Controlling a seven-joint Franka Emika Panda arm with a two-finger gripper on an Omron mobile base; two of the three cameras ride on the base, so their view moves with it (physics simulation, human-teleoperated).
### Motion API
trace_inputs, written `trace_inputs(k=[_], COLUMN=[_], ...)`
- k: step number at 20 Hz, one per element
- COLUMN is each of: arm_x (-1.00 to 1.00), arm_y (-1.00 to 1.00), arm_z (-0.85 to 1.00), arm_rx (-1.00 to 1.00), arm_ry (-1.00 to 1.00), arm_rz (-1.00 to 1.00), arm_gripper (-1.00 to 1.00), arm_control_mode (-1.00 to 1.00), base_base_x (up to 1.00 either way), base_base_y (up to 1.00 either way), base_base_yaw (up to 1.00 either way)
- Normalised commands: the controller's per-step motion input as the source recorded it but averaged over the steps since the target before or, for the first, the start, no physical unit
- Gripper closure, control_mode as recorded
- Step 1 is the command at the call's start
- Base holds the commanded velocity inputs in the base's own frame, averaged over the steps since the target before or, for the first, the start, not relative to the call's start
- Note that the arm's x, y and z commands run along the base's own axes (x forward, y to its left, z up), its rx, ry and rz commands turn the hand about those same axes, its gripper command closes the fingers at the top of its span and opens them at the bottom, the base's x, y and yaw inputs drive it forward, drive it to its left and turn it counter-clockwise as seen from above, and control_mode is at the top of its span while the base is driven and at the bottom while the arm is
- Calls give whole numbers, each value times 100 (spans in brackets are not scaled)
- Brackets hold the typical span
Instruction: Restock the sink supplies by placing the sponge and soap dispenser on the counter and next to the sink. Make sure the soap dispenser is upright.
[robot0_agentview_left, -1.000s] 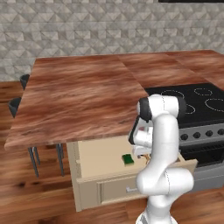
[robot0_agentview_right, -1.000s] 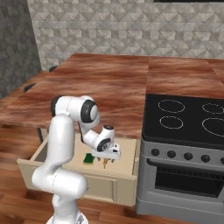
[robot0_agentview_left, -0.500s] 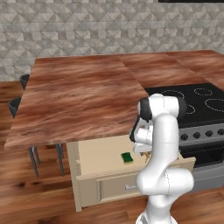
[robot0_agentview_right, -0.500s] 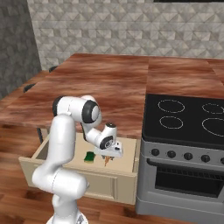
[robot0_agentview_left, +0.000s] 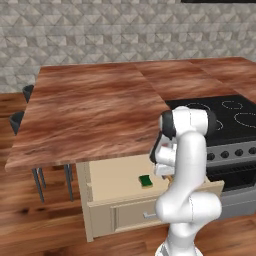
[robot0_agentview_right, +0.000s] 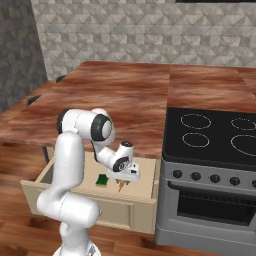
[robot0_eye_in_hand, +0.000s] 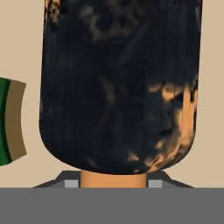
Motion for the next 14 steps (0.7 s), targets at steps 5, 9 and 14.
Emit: trace_inputs(k=[5,9,14], arm_x=[-48,-29,-55], arm_y=[0,0,0], arm_z=[90,100,89], arm_rx=[0,0,1], arm_ry=[-2,1,11], arm_rz=[0,0,0], arm_gripper=[100,100,100], arm_control_mode=[-100,-100,-100], base_base_x=[0,0,0], base_base_y=[0,0,0], base_base_yaw=[0,0,0])
